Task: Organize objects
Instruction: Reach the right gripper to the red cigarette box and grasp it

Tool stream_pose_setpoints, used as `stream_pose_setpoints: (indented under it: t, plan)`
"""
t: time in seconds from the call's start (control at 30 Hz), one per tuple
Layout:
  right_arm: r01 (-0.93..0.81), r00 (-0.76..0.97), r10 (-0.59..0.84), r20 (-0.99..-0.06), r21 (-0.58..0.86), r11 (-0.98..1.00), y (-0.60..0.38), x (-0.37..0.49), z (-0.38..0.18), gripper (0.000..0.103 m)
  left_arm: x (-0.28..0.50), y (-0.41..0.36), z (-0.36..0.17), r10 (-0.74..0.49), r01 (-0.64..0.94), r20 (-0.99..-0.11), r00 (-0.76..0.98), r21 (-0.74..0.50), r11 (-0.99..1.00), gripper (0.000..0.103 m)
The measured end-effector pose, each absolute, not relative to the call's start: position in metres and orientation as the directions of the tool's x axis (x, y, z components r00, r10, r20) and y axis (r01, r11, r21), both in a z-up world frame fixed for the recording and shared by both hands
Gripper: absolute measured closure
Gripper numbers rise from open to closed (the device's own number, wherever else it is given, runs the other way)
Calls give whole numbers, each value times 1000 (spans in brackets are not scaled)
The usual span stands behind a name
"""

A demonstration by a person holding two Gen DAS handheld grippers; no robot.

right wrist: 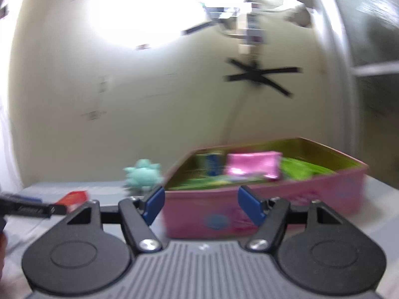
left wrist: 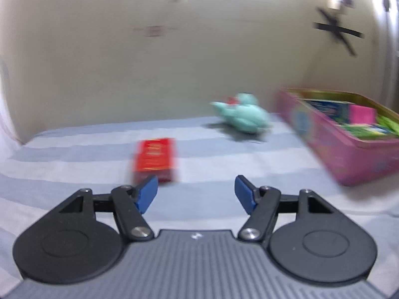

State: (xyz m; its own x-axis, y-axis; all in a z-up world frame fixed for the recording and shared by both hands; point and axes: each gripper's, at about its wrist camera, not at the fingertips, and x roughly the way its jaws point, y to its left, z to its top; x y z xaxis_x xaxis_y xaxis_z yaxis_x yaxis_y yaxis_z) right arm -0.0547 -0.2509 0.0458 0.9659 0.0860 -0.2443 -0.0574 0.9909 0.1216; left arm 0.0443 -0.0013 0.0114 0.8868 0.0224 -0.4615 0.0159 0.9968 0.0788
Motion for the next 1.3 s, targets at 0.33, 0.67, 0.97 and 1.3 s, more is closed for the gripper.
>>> stream_pose_setpoints:
  t: [0.33,0.67,0.97,1.3]
  plan:
    - [-341,821,383,-424,174,924,-136,39,52,33,64,117,-9,275,-327,-457,846,-35,945,35]
    - [-442,720,404,-564,77,894,-4,113,6,11,64,131,-4,308,-392,-432,847,-118,912,33]
    - [-509,664,418,-620,35,860,-6,88,-5,86,66,139,-5,287,-392,-449,846,-159,906,32]
    - [-485,689,455,-564,107,868,-35,86,14,42,60,135,-2,353,-434,-438,826,-97,895,30]
